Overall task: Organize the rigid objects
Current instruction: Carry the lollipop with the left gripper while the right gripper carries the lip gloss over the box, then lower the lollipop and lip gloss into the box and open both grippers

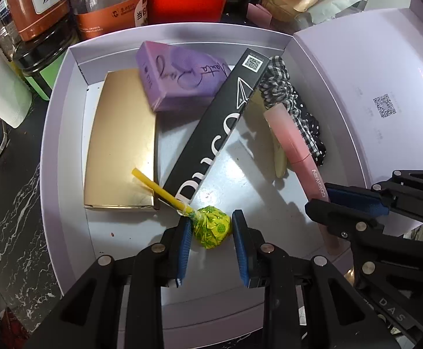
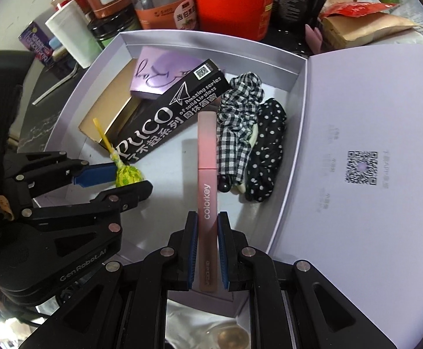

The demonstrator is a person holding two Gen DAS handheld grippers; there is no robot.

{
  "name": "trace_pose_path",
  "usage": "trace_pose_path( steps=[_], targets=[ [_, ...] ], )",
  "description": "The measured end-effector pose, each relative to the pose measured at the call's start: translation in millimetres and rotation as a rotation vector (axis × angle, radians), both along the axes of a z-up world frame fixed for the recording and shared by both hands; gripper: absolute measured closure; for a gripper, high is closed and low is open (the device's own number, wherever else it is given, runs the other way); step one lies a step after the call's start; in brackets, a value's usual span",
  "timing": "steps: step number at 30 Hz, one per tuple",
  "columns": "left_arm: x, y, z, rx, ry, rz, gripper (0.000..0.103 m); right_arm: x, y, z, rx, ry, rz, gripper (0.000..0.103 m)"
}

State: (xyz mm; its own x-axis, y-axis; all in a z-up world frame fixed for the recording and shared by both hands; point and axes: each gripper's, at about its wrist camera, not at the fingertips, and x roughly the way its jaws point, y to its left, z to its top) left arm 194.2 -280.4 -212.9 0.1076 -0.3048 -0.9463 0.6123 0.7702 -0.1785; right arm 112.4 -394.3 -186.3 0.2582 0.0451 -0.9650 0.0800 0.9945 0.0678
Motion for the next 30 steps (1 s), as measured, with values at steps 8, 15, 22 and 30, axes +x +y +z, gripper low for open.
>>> trace_pose_path(
  steps=[8, 15, 22, 30],
  targets=[
    [-3.3, -3.7, 1.7, 0.009, -0.005, 0.002, 0.076, 4.7, 2.8, -4.2, -0.009, 0.022, 0.021, 0.09],
    [3.3, -7.1, 3.0, 0.05, 0.007, 0.015, 0.076, 9.9, 1.9, -7.7, -0.007, 0.055, 0.027, 0.089],
    [10.4, -0.3, 5.2, 0.058, 0.006, 0.038, 0.076, 16.8, 4.5, -12.0, -0.005, 0.088, 0.028, 0.089],
    [10.0, 1.7, 15.4, 0.058, -0.04, 0.034, 0.076, 21.0, 10.2, -17.2, -0.021, 0.102, 0.038, 0.087]
  ],
)
